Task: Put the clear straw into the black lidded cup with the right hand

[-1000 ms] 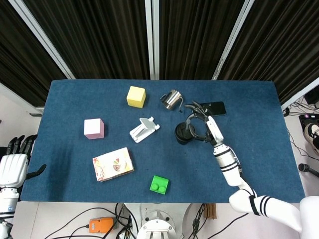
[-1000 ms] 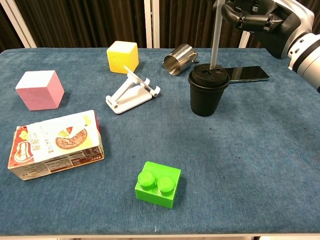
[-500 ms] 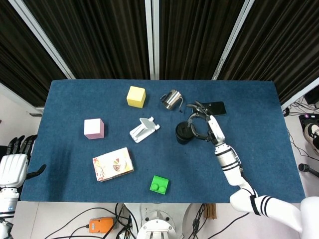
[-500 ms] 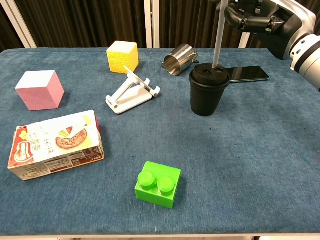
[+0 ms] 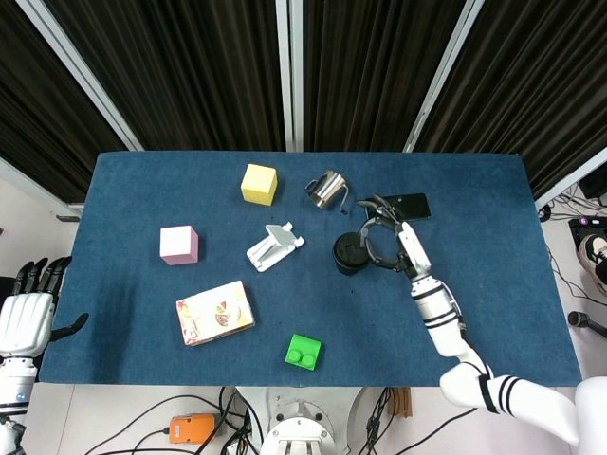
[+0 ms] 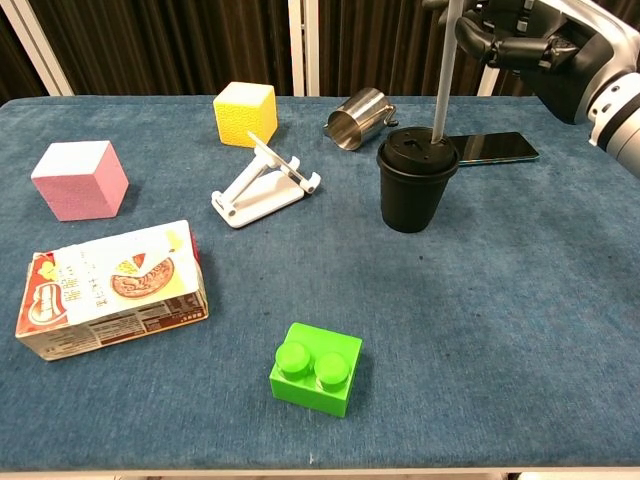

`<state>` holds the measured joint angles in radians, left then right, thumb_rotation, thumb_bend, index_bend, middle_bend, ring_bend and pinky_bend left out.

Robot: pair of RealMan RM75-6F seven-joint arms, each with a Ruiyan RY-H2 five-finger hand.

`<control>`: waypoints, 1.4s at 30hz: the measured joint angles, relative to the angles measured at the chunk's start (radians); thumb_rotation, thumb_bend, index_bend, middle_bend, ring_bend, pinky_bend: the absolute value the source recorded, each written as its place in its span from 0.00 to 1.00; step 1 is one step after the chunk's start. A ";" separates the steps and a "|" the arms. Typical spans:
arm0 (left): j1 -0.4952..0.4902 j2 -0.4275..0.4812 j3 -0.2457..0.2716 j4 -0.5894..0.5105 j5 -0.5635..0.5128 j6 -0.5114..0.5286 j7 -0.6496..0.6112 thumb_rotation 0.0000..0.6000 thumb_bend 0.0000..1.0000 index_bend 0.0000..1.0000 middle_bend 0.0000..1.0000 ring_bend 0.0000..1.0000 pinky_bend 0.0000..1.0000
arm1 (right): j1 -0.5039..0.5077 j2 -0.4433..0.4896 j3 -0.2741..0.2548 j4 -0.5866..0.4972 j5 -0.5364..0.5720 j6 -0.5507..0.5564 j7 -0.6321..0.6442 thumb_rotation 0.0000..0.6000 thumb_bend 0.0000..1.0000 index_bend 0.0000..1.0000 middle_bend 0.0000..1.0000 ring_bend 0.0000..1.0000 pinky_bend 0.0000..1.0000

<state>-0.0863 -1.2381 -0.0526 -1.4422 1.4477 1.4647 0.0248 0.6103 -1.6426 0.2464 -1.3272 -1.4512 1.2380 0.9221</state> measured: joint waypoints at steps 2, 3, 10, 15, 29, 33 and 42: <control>0.001 0.000 0.000 0.001 0.000 0.002 -0.002 1.00 0.14 0.08 0.11 0.03 0.00 | -0.001 -0.002 -0.002 0.003 -0.001 -0.001 0.002 1.00 0.68 0.66 0.26 0.07 0.13; 0.001 -0.001 0.000 0.001 0.000 0.002 -0.002 1.00 0.14 0.08 0.11 0.03 0.00 | -0.001 -0.003 -0.004 0.005 -0.003 -0.002 0.002 1.00 0.68 0.65 0.26 0.07 0.13; 0.002 -0.003 0.000 0.005 0.002 0.004 -0.006 1.00 0.14 0.08 0.11 0.03 0.00 | -0.005 -0.003 -0.020 0.024 -0.023 0.002 0.012 1.00 0.63 0.40 0.25 0.00 0.03; 0.001 -0.004 0.000 0.006 0.007 0.006 -0.008 1.00 0.14 0.08 0.11 0.03 0.00 | -0.013 -0.001 -0.024 0.028 -0.028 0.014 0.023 1.00 0.62 0.31 0.22 0.00 0.01; -0.003 -0.007 -0.004 0.008 0.010 0.009 -0.016 1.00 0.14 0.08 0.11 0.03 0.00 | -0.048 0.118 -0.037 0.026 -0.060 0.061 -0.192 1.00 0.50 0.06 0.17 0.01 0.04; -0.005 -0.012 -0.006 0.010 0.013 0.011 -0.018 1.00 0.14 0.08 0.11 0.03 0.00 | -0.088 0.202 -0.059 0.004 -0.063 0.085 -0.431 1.00 0.43 0.00 0.13 0.00 0.03; -0.007 -0.022 -0.007 0.011 0.018 0.018 -0.013 1.00 0.14 0.08 0.11 0.03 0.00 | -0.313 0.468 -0.149 -0.210 -0.003 0.193 -0.828 1.00 0.43 0.00 0.09 0.00 0.00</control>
<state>-0.0935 -1.2598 -0.0599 -1.4310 1.4658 1.4825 0.0116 0.2976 -1.1746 0.0977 -1.5373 -1.4546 1.4315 0.0939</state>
